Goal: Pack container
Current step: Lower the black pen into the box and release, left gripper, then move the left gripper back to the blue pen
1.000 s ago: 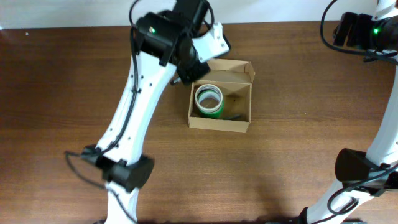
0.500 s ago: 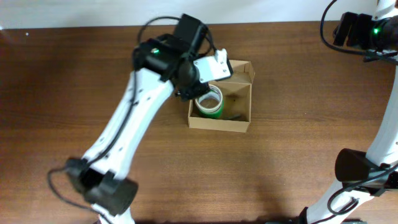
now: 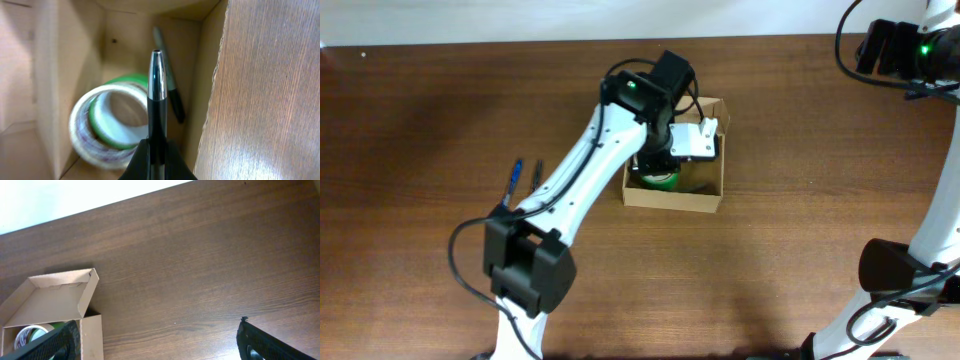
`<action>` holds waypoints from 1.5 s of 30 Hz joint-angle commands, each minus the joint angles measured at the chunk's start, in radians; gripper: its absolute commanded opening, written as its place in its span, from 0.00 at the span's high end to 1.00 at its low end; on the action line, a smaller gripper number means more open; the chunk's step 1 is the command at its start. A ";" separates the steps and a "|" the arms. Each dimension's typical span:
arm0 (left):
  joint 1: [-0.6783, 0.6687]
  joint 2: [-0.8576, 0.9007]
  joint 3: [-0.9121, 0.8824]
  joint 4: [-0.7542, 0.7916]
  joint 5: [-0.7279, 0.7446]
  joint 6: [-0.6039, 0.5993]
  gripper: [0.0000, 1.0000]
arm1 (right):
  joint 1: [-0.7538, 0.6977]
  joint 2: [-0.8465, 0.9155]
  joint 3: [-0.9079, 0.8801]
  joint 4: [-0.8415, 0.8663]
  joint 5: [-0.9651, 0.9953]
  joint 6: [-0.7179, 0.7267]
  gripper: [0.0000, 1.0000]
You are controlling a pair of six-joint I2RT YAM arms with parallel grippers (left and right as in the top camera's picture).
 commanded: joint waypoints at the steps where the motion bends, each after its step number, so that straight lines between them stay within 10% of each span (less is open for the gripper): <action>1: -0.020 0.049 -0.001 0.005 0.021 0.025 0.98 | -0.004 -0.013 -0.005 0.000 -0.005 0.005 0.01; 31: -0.055 0.161 -0.003 0.015 0.085 0.040 0.98 | -0.004 -0.013 -0.005 0.000 -0.005 0.005 0.01; 38: -0.055 0.161 0.011 0.013 0.025 -0.026 0.51 | -0.004 -0.013 -0.005 0.000 -0.005 0.005 0.01; 45: -0.055 0.052 0.033 0.018 -0.017 -0.135 0.48 | -0.004 -0.013 -0.005 0.000 -0.005 0.005 0.01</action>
